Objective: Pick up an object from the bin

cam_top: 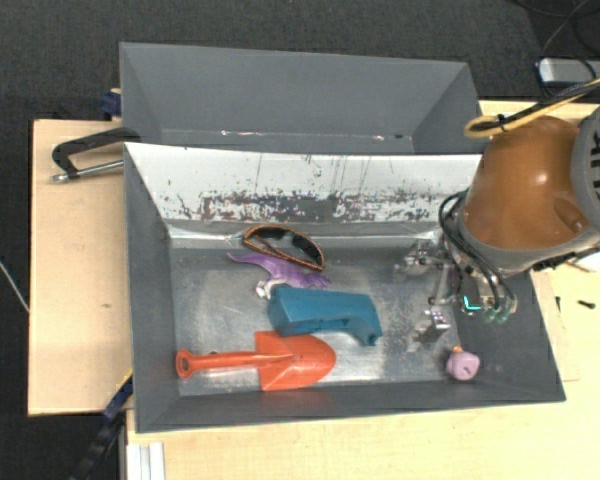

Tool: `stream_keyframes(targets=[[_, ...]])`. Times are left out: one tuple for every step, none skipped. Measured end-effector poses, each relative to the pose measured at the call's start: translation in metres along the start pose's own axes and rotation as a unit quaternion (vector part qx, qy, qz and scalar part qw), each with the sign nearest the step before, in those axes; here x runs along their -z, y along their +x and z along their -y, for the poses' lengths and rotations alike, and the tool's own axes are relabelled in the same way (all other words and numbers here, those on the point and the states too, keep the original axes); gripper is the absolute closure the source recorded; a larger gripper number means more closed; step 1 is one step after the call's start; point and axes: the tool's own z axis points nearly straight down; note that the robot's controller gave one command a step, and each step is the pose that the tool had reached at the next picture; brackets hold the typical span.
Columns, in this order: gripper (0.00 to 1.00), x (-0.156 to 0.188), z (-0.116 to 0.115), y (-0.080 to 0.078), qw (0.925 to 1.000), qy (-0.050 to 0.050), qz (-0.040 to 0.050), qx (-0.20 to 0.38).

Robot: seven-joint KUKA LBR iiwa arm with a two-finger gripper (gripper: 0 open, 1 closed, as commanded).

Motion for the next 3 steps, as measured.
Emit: stream_keyframes(targets=[[0.0, 0.004, 0.0, -0.002, 1.0, 0.0, 0.0041, 0.001], [1.0, -0.088, -0.031, -0.035, 0.9999, 0.001, 0.0037, -0.012], [1.0, -0.088, -0.031, -0.035, 0.9999, 0.001, 0.0037, -0.012]])
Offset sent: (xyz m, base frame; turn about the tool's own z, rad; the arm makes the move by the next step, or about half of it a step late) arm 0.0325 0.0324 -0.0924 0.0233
